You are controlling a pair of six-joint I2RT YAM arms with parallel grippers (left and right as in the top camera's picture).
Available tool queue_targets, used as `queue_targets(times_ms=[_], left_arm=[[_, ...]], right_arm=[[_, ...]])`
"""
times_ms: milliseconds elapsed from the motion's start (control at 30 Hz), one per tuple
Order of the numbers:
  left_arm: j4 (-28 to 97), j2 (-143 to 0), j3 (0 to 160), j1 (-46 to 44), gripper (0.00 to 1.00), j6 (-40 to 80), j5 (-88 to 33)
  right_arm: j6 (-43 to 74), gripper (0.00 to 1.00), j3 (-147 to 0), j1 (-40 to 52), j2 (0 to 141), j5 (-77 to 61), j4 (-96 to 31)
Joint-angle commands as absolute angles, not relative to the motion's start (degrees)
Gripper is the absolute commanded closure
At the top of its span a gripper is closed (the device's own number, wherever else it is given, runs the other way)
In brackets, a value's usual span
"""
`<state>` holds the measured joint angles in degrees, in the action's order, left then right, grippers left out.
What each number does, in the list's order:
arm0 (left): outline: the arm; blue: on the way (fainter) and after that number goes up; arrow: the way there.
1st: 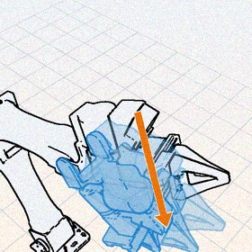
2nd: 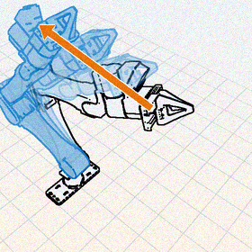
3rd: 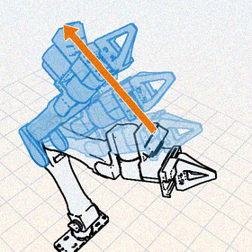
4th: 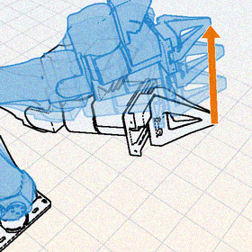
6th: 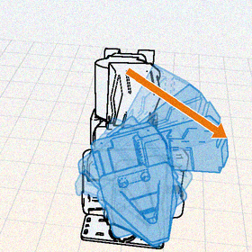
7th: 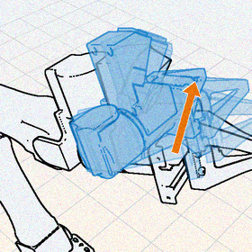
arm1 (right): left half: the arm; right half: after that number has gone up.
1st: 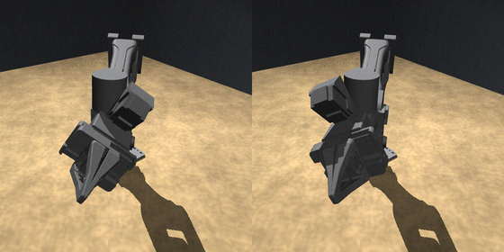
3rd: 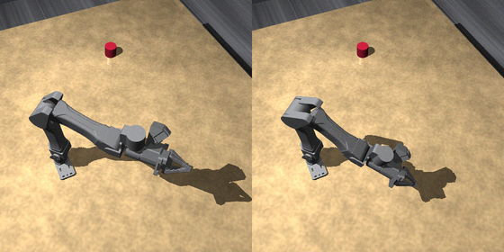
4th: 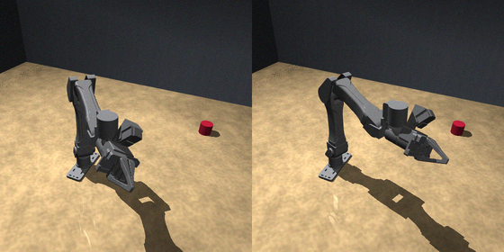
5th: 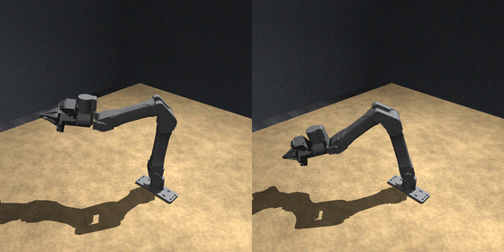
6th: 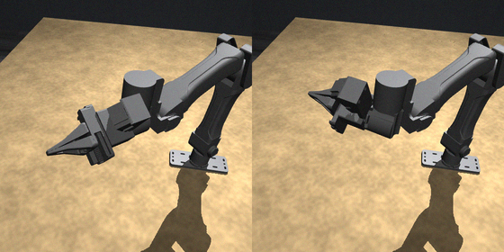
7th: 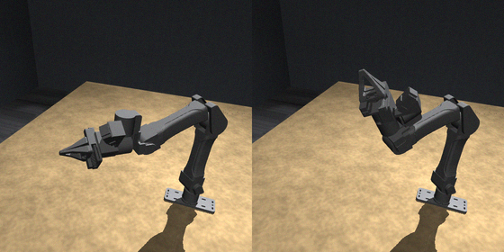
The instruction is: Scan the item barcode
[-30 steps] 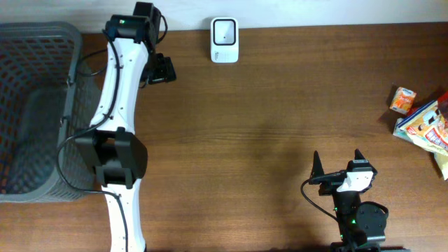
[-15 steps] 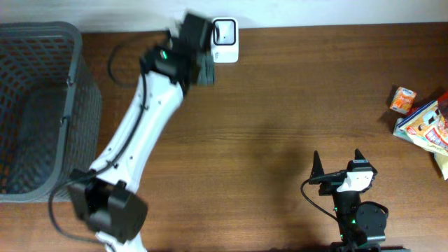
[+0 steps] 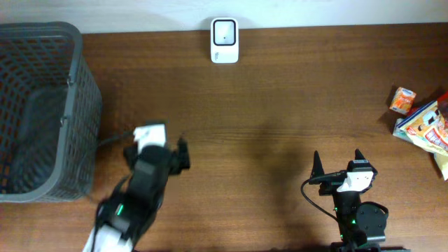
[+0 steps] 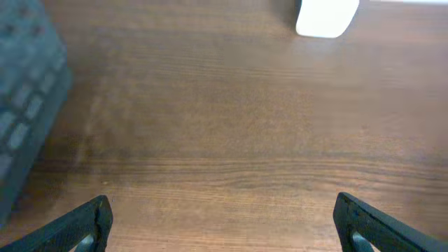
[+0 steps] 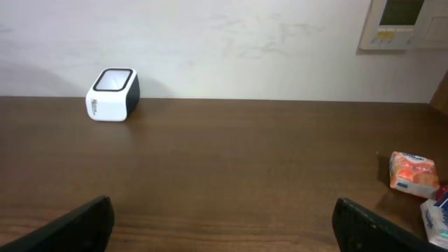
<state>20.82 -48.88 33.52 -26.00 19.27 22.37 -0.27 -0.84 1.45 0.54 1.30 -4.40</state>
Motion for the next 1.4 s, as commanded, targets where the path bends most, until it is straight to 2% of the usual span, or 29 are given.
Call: queue_targets(times_ms=[0, 167, 467, 567, 700, 867, 1100, 1233, 1367], left_arm=[[23.29, -32.67, 28.6, -25.67, 0.01, 18.79, 21.89], [31.53, -18.98, 28.14, -25.36, 0.01, 18.79, 21.87], [32.45, -11.09, 22.57, -12.97, 0.01, 15.03, 13.54], [28.32, -7.38, 17.17, -9.76, 0.01, 12.27, 8.73], [16.84, -2.11, 7.84, -6.24, 0.01, 11.62, 3.11], [2.5, -0.27, 0.38, -4.36, 0.01, 11.64, 2.11], [4.73, -0.27, 0.54, 0.45, 0.01, 7.25, 1.87], [4.78, -0.27, 0.54, 0.56, 0.01, 6.28, 1.8], [4.93, -0.27, 0.54, 0.54, 0.01, -0.14, 1.19]], right_arm=[[-0.64, 0.02, -0.32, 1.1, 0.19, 1.98, -4.54], [-0.64, 0.01, -0.32, 1.1, 0.19, 1.98, -4.54], [-0.64, 0.02, -0.32, 1.1, 0.19, 2.0, -4.54], [-0.64, 0.02, -0.32, 1.1, 0.19, 1.98, -4.54], [-0.64, 0.01, -0.32, 1.1, 0.19, 1.98, -4.54], [-0.64, 0.01, -0.32, 1.1, 0.19, 1.98, -4.54], [-0.64, 0.02, -0.32, 1.1, 0.19, 1.98, -4.54], [-0.64, 0.02, -0.32, 1.1, 0.19, 1.98, -4.54], [-0.64, 0.01, -0.32, 1.1, 0.19, 2.0, -4.54]])
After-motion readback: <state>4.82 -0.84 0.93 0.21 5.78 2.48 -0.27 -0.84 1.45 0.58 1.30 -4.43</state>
